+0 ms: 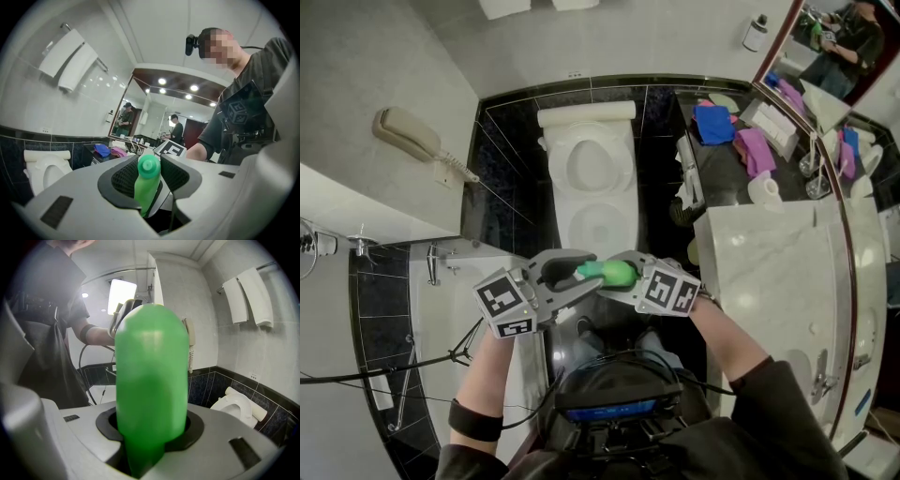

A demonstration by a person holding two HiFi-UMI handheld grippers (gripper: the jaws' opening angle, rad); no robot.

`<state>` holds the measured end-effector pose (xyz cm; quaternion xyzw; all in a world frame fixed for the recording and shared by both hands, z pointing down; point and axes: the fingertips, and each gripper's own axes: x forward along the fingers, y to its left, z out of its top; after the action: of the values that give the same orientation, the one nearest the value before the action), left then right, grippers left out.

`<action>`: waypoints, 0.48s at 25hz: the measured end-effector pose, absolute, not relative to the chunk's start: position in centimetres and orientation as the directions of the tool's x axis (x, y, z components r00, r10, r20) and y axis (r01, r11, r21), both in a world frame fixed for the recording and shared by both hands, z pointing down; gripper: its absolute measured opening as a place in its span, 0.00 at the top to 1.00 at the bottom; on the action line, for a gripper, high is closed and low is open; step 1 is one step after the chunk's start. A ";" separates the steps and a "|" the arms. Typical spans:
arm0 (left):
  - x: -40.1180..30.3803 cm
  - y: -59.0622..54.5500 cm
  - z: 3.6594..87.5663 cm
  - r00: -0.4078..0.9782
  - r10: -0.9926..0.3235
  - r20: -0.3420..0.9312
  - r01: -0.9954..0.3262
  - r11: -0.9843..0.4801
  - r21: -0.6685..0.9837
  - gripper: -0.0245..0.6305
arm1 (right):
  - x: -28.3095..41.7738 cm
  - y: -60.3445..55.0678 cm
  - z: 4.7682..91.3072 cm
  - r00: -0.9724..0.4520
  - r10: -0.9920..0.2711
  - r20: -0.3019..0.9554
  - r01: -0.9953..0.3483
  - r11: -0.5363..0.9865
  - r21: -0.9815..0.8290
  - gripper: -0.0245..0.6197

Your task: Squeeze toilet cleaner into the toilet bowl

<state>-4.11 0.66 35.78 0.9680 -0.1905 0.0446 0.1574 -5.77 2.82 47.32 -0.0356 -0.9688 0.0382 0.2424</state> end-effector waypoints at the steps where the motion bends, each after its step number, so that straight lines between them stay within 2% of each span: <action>1: -4.1 0.7 35.9 0.924 -0.353 0.148 -0.383 -0.875 0.296 0.74 | -5.7 2.8 47.4 -0.878 0.082 0.471 0.049 0.995 -0.082 0.68; 8: -3.9 0.8 36.5 0.925 -0.349 0.150 -0.380 -0.833 0.402 0.74 | -5.4 2.4 48.0 -0.875 0.034 0.484 0.039 0.999 0.000 0.68; 12: -3.9 0.4 36.5 0.908 -0.392 0.146 -0.409 -0.764 0.498 0.74 | -5.2 1.4 48.3 -0.875 -0.049 0.481 -0.016 0.997 0.072 0.68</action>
<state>-3.93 0.40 36.50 0.9391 -0.2133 0.0164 0.2689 -5.18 1.39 48.28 0.0167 -0.9677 -0.0331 0.2492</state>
